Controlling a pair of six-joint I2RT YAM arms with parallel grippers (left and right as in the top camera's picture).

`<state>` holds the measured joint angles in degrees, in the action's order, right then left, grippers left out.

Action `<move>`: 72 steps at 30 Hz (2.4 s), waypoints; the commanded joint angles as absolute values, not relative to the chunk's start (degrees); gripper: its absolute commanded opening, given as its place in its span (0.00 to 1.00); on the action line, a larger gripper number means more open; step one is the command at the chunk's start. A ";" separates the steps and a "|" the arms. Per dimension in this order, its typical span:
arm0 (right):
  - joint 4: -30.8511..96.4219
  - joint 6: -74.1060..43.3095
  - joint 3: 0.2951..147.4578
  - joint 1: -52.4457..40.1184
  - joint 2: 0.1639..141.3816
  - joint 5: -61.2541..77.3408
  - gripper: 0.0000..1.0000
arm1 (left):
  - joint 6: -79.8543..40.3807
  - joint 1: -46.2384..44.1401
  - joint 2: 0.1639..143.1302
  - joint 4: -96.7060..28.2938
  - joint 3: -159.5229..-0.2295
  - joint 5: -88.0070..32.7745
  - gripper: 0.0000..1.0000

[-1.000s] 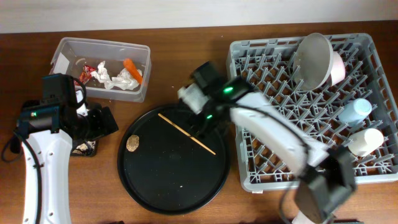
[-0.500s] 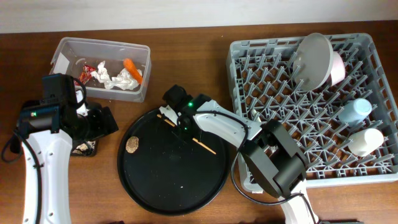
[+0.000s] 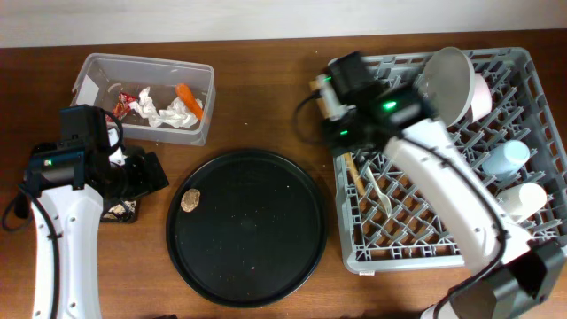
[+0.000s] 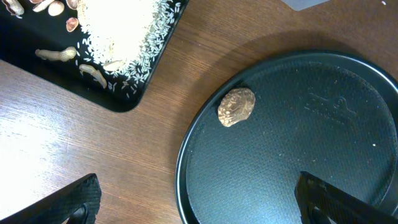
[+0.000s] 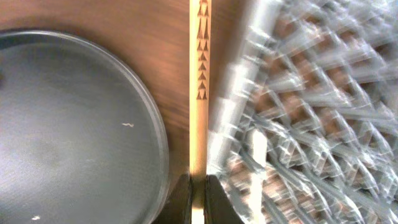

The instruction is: Sort waste into correct bins and load items into the dishwasher rack

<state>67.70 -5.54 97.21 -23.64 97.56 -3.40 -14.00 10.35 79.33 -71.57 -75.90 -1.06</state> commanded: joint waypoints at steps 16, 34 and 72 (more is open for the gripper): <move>60.66 -7.33 77.30 -8.91 96.60 1.48 0.33 | -14.55 10.22 78.78 -71.61 -75.77 -1.23 0.99; 39.33 0.10 95.70 23.55 104.33 8.75 0.04 | -14.52 10.22 78.78 -71.61 -75.77 -1.06 0.99; 84.07 -3.38 91.90 -6.31 94.54 2.26 0.98 | -4.40 -3.22 102.96 -59.42 -69.04 -6.13 0.99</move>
<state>84.23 -3.25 93.51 -6.15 94.67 3.68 -5.54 -3.18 99.04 -60.77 -69.41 -6.00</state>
